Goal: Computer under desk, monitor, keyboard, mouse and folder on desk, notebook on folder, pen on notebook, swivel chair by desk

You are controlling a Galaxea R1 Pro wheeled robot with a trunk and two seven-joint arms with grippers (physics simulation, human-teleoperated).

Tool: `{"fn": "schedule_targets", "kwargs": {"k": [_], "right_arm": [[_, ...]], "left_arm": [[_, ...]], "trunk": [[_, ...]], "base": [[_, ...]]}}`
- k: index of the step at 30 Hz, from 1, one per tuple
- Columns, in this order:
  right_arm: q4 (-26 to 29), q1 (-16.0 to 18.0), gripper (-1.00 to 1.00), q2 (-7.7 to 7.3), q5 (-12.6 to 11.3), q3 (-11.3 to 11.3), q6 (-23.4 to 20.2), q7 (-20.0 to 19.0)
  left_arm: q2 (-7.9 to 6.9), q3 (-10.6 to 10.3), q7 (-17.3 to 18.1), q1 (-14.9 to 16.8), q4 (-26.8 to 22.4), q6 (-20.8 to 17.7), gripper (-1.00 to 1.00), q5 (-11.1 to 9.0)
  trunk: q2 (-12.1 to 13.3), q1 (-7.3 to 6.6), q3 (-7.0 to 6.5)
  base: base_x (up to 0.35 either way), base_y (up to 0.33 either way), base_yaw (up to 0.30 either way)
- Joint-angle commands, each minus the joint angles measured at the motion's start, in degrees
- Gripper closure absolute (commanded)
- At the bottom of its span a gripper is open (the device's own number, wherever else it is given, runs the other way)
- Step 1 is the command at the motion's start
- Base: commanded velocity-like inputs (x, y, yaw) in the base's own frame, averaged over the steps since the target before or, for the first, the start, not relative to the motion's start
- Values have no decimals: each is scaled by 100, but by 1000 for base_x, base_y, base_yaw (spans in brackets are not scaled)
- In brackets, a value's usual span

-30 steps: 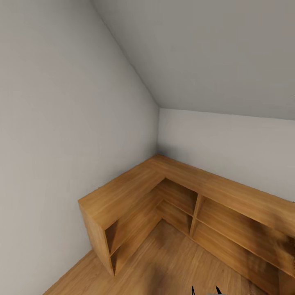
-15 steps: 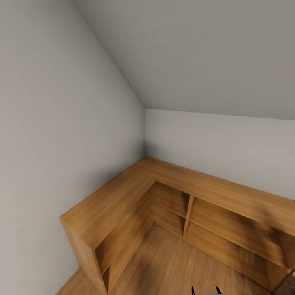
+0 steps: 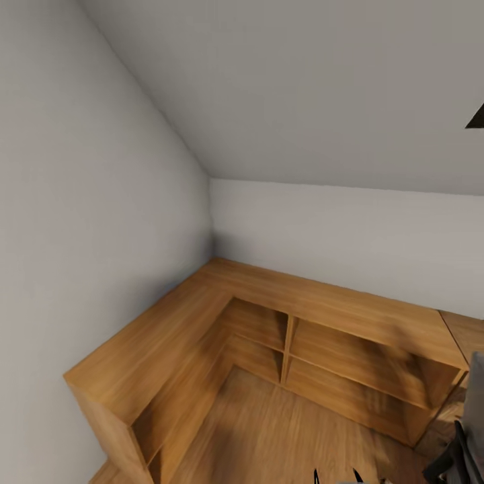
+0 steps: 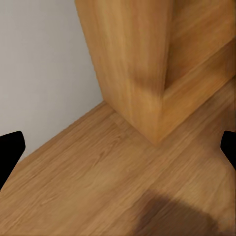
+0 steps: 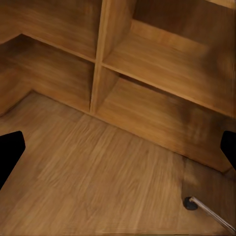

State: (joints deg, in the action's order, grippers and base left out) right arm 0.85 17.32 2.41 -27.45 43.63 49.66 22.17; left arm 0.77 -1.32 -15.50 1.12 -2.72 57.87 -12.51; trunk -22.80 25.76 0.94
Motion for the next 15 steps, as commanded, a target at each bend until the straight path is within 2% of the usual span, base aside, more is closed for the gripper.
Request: {"fn": "schedule_targets", "kwargs": {"k": [1, 4, 9, 15], "right_arm": [[-6, 6, -100, 4, -23, 49, 9, 33], [-6, 7, -100, 4, -23, 45, 9, 33], [-6, 6, -100, 9, -29, 42, 9, 40], [-6, 7, -100, 60, -37, 46, 9, 41]], "left_arm": [[1, -17, 3, 2, 0, 13, -100, -32], [-4, -17, 6, 2, 0, 13, -100, -32], [-7, -17, 11, 2, 0, 13, -100, -32], [-7, -17, 11, 2, 0, 9, -100, -32]], "trunk": [[-11, 3, 10], [-11, 3, 10], [-11, 3, 19], [-11, 3, 22]], "base": [[34, 262, -271], [63, 154, -271], [19, 37, -246], [1, 3, -36]]}}
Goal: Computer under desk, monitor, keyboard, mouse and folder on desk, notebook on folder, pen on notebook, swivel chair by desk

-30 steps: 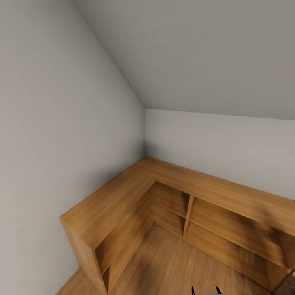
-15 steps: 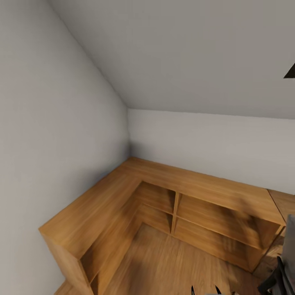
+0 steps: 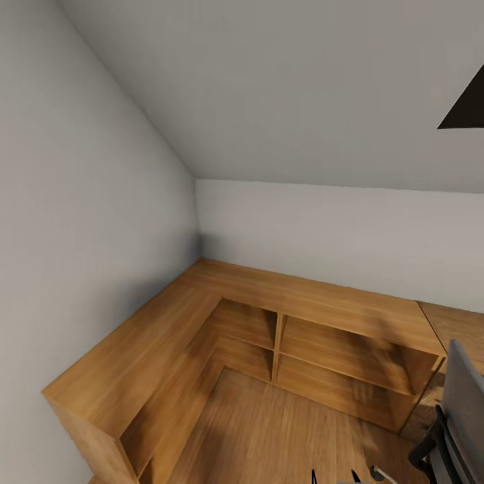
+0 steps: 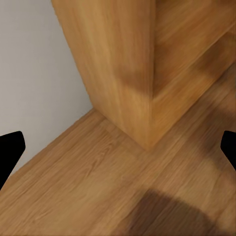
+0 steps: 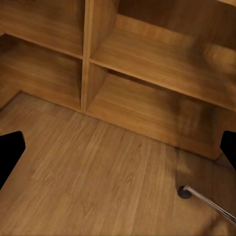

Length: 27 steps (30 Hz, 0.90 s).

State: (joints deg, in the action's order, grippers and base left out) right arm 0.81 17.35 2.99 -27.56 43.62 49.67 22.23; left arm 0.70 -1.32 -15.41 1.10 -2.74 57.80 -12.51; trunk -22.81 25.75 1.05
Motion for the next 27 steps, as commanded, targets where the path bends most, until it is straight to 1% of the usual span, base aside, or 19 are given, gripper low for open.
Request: {"fn": "schedule_targets", "kwargs": {"k": [1, 6, 15, 21, 27], "right_arm": [[-2, 4, -100, 18, -36, 45, 7, 35], [-2, 3, -100, 35, -54, 32, 7, 39], [-2, 2, -100, 44, -62, 25, 7, 36], [-2, 2, -100, 44, -63, 24, 7, 36], [-2, 2, -100, 44, -65, 16, 7, 35]], "left_arm": [[1, -17, 3, 4, 2, 15, -100, -32], [1, -17, 3, 4, 2, 15, -100, -32], [1, -17, 3, 4, 2, 12, -100, -32], [1, -17, 3, 4, 2, 12, -100, -34], [1, -17, 3, 4, 2, 12, -100, -33]], "trunk": [[-11, 3, 11], [-11, 3, 18], [-11, 3, 89], [-11, 3, 140], [-11, 3, 182]], "base": [[0, 0, -6], [0, 0, -2], [0, 0, -38], [0, 0, -116], [0, 0, -174]]}}
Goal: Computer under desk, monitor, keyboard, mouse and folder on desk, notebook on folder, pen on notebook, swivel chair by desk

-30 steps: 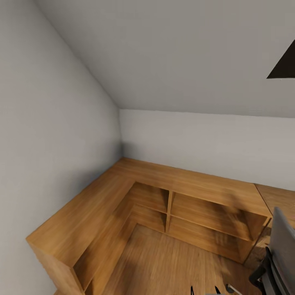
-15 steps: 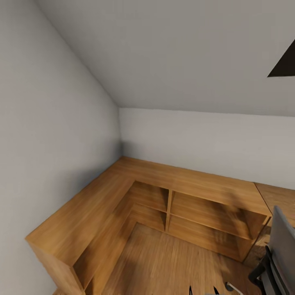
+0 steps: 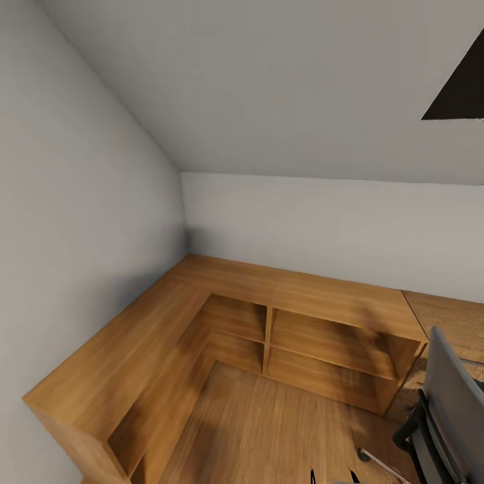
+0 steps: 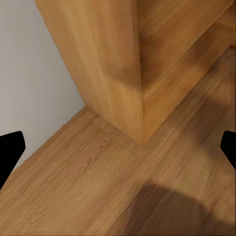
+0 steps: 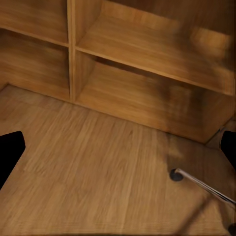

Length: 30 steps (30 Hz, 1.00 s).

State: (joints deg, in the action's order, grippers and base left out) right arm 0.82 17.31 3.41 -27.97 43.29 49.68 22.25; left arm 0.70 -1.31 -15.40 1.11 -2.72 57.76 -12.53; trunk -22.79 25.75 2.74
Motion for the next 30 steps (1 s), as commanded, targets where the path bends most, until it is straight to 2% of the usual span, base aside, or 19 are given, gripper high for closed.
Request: {"fn": "schedule_targets", "kwargs": {"k": [1, 30], "right_arm": [[-3, 6, -100, 2, -24, 49, 7, 34], [-3, 8, -100, 2, -15, 48, 7, 34]], "left_arm": [[1, -18, 2, 3, 0, 16, -100, -31], [1, -18, 2, 3, 0, 16, -100, -38]], "trunk": [[-13, 3, 20], [-13, 3, 101]], "base": [[0, 0, -207], [0, 3, -267]]}}
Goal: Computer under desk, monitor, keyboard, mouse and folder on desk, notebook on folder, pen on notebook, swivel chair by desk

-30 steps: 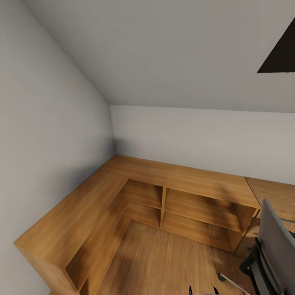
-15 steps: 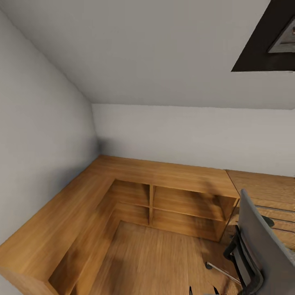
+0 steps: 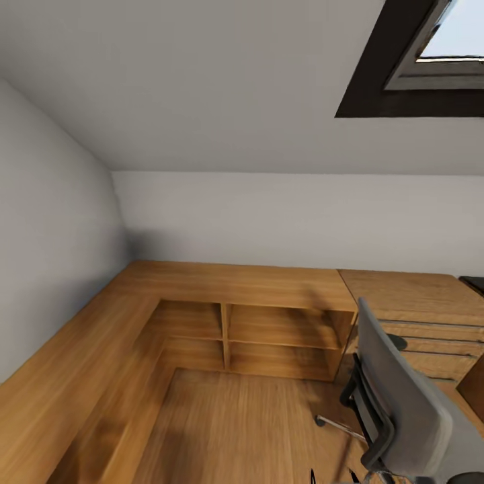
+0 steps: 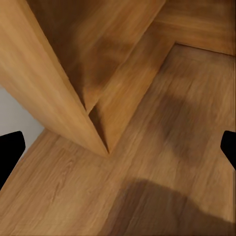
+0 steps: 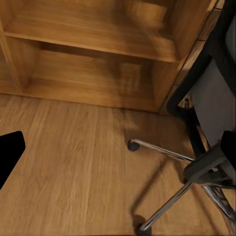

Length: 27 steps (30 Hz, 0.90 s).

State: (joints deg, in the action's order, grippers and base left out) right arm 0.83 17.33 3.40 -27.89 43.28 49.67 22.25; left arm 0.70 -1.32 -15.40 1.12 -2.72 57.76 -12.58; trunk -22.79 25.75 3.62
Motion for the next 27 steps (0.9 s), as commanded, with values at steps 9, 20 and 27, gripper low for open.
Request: {"fn": "schedule_targets", "kwargs": {"k": [9, 20, 27], "right_arm": [[-4, 3, -100, 3, -23, 56, 7, 32], [-4, 5, -100, 3, -23, 58, 7, 25], [-4, 7, -100, 3, -27, 53, 7, 30]], "left_arm": [[1, -18, 2, 3, -1, 16, -100, -34], [-8, -18, 2, 3, -1, 16, -100, -34], [-8, -18, 2, 3, -1, 16, -100, -34]], "trunk": [[-13, 3, 13], [-13, 3, 13], [-13, 3, 13]], "base": [[0, 234, -298], [30, 158, -299], [2, 5, -299]]}}
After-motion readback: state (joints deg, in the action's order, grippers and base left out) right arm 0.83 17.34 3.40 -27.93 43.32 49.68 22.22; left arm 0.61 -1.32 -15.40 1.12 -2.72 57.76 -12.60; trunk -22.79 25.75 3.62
